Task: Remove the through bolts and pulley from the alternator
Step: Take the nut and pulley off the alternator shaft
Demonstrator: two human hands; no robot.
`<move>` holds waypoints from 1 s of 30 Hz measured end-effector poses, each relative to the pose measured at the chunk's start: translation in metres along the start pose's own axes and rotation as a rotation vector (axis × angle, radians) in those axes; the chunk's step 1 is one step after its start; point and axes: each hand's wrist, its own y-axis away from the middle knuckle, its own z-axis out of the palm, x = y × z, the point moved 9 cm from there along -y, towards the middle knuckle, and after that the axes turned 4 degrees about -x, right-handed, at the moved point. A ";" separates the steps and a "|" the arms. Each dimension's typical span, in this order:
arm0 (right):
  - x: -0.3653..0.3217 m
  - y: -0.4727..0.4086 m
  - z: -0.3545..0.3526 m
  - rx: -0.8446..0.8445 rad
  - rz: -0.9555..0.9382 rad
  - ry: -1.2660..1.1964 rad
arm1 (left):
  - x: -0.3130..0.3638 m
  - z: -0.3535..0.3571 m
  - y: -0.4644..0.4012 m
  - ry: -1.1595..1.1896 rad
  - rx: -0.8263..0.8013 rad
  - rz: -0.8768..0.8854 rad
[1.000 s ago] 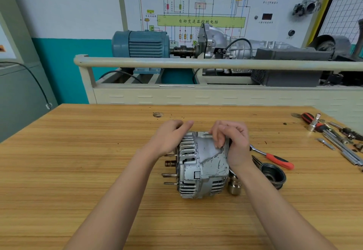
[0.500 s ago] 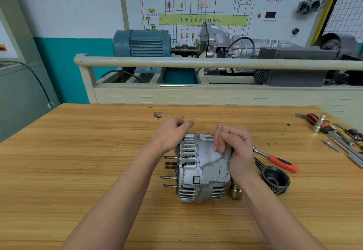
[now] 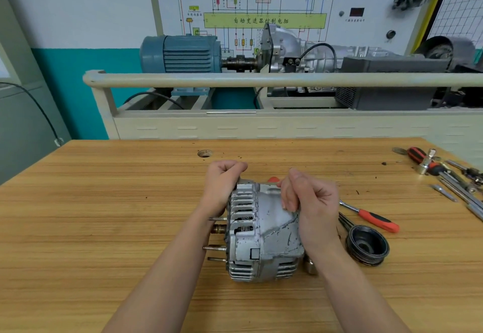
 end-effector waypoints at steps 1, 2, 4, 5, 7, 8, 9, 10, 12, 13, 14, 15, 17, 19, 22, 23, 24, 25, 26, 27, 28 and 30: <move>0.001 0.000 -0.001 0.012 -0.001 -0.002 | -0.001 0.000 0.000 0.012 -0.002 0.000; 0.001 0.001 -0.001 0.020 -0.003 -0.005 | -0.001 0.000 0.000 0.023 -0.005 0.003; 0.001 0.001 -0.002 0.034 -0.004 -0.007 | 0.001 0.002 0.000 0.035 -0.012 0.020; 0.000 0.001 -0.002 0.039 -0.008 -0.011 | 0.002 0.002 0.000 0.035 -0.014 0.030; -0.001 0.002 -0.002 0.047 -0.022 -0.011 | 0.004 0.002 0.001 0.027 -0.012 0.040; -0.001 0.002 -0.003 0.050 -0.028 -0.008 | 0.005 0.002 0.001 0.024 -0.008 0.040; -0.002 0.003 -0.003 0.055 -0.034 -0.004 | 0.005 0.002 0.002 0.022 -0.005 0.038; -0.002 0.003 -0.004 0.061 -0.040 0.002 | 0.006 0.001 0.002 0.019 -0.002 0.038; -0.001 0.003 -0.005 0.072 -0.043 0.007 | 0.005 0.000 0.002 0.008 0.010 0.030; -0.001 0.004 -0.006 0.079 -0.043 0.003 | 0.003 -0.001 0.002 0.007 0.015 0.026; 0.000 0.004 -0.006 0.083 -0.043 0.001 | 0.002 -0.002 0.002 0.012 0.021 0.022; 0.000 0.003 -0.006 0.085 -0.043 0.002 | 0.002 -0.002 0.002 0.016 0.027 0.019; -0.001 0.003 -0.006 0.091 -0.047 0.015 | 0.003 -0.004 0.004 0.012 0.042 0.012; -0.002 0.003 -0.006 0.089 -0.046 0.026 | 0.004 -0.004 0.004 -0.001 0.045 0.016; -0.001 0.003 -0.005 0.079 -0.038 0.016 | 0.004 -0.002 0.002 -0.017 0.019 0.010; 0.000 0.003 -0.004 0.067 -0.023 0.014 | 0.003 -0.002 0.002 -0.025 0.007 0.000; 0.001 0.001 -0.002 0.051 -0.016 0.012 | 0.002 -0.002 0.003 -0.033 -0.005 -0.010; 0.001 0.001 -0.001 0.035 -0.015 0.008 | 0.003 -0.001 0.003 -0.041 -0.023 -0.022; 0.001 0.001 0.000 0.020 -0.013 0.007 | 0.004 -0.001 0.005 -0.045 -0.045 -0.045; 0.001 0.001 0.000 0.011 -0.011 0.006 | 0.005 -0.001 0.007 -0.043 -0.071 -0.081; 0.001 0.001 0.000 0.003 -0.008 0.003 | 0.006 -0.001 0.009 -0.049 -0.102 -0.117; 0.002 0.002 -0.001 -0.013 0.006 0.002 | 0.014 -0.001 0.017 -0.111 -0.175 -0.155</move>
